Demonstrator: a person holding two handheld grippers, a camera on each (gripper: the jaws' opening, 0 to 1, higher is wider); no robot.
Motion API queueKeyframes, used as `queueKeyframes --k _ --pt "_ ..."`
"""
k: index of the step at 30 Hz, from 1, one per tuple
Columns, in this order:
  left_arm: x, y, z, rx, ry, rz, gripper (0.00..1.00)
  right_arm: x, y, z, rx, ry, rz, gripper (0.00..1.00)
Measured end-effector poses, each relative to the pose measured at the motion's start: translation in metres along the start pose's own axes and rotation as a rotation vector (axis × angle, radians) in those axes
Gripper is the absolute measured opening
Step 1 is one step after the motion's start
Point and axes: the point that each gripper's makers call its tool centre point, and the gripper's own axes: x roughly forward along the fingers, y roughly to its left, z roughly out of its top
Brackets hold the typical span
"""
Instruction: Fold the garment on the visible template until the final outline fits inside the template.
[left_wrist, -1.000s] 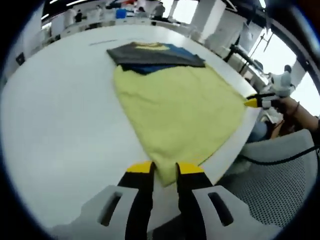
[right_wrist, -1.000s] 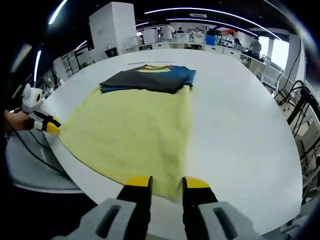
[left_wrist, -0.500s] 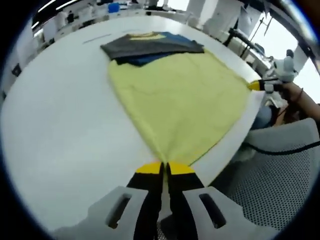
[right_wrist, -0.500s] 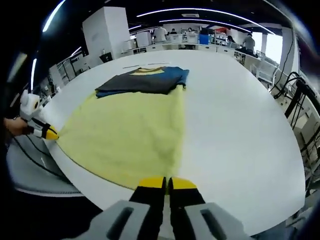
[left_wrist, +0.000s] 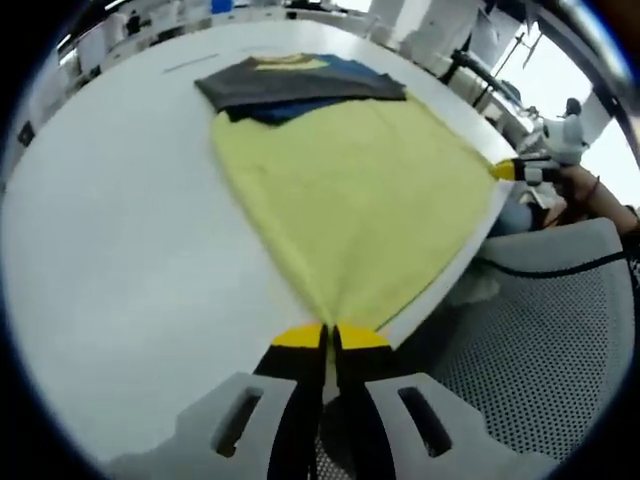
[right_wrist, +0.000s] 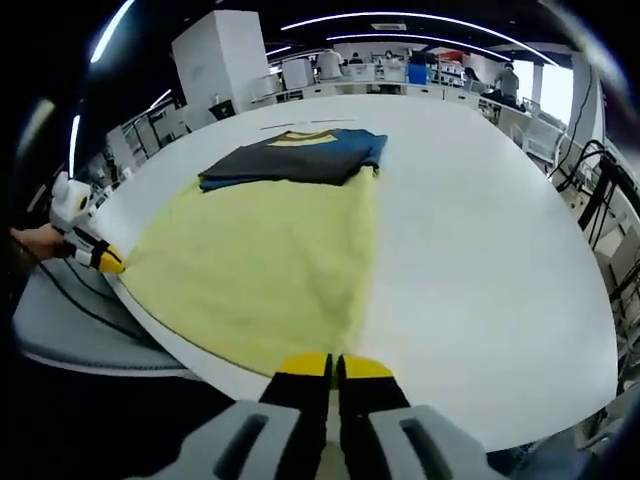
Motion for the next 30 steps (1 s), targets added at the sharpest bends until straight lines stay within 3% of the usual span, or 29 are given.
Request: queueKeyframes --k 13,30 --pt "-0.005 -0.002 -0.011 -0.003 0.031 -0.004 0.00 -0.007 0.014 -0.011 -0.035 0.028 0.022 0.00" --pt "-0.022 -0.004 -0.020 -0.083 0.036 -0.039 0.00 -0.014 0.026 -0.022 -0.086 0.073 0.051 0.00"
